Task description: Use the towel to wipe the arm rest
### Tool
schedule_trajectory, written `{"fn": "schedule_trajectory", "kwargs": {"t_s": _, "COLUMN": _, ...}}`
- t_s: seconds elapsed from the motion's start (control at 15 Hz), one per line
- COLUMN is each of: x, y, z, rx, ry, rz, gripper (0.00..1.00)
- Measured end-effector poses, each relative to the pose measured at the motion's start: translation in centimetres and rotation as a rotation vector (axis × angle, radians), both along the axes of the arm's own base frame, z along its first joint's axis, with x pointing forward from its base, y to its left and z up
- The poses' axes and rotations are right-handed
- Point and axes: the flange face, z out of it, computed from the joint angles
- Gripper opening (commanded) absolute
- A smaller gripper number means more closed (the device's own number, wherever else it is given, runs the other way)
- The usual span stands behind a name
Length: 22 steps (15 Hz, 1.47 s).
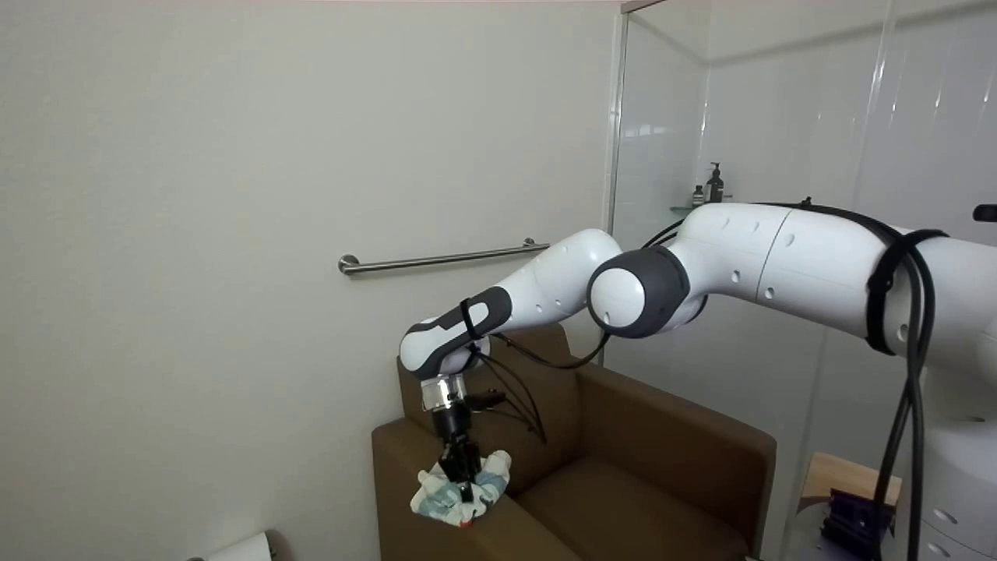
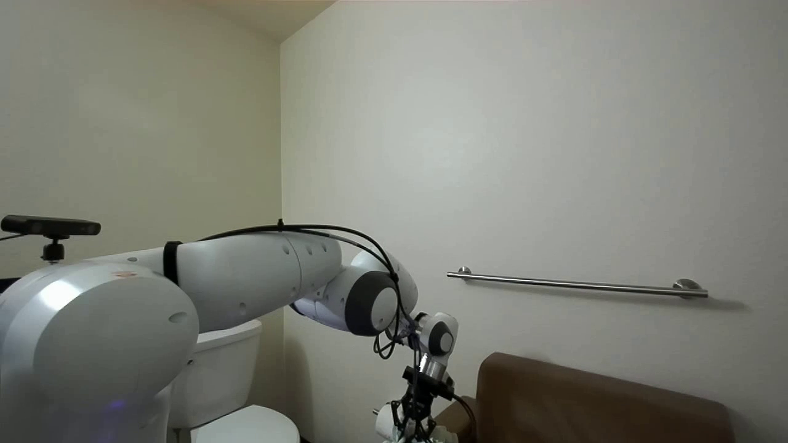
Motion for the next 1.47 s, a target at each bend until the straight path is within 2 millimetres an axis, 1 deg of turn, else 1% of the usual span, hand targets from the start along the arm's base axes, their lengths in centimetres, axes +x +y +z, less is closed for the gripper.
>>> {"fn": "schedule_trajectory", "kwargs": {"t_s": 0.53, "x": -4.2, "y": 1.2, "z": -0.5, "rx": -0.097, "ry": 0.115, "rz": -0.148, "gripper": 0.08}}
{"fn": "schedule_trajectory", "kwargs": {"t_s": 0.73, "x": -6.2, "y": 1.6, "z": -0.7, "rx": -0.122, "ry": 0.147, "rz": -0.203, "gripper": 0.08}}
{"fn": "schedule_trajectory", "kwargs": {"t_s": 1.0, "x": -9.7, "y": 1.9, "z": -1.0, "rx": -0.143, "ry": 0.196, "rz": -0.238, "gripper": 0.08}}
{"fn": "schedule_trajectory", "kwargs": {"t_s": 1.2, "x": -12.4, "y": 1.5, "z": -1.3, "rx": -0.157, "ry": 0.225, "rz": -0.244, "gripper": 0.08}}
{"fn": "schedule_trajectory", "kwargs": {"t_s": 1.33, "x": -13.2, "y": 1.2, "z": -1.5, "rx": -0.164, "ry": 0.228, "rz": -0.246, "gripper": 0.08}}
{"fn": "schedule_trajectory", "kwargs": {"t_s": 1.47, "x": -13.1, "y": 1.2, "z": -1.5, "rx": -0.163, "ry": 0.223, "rz": -0.245, "gripper": 0.08}}
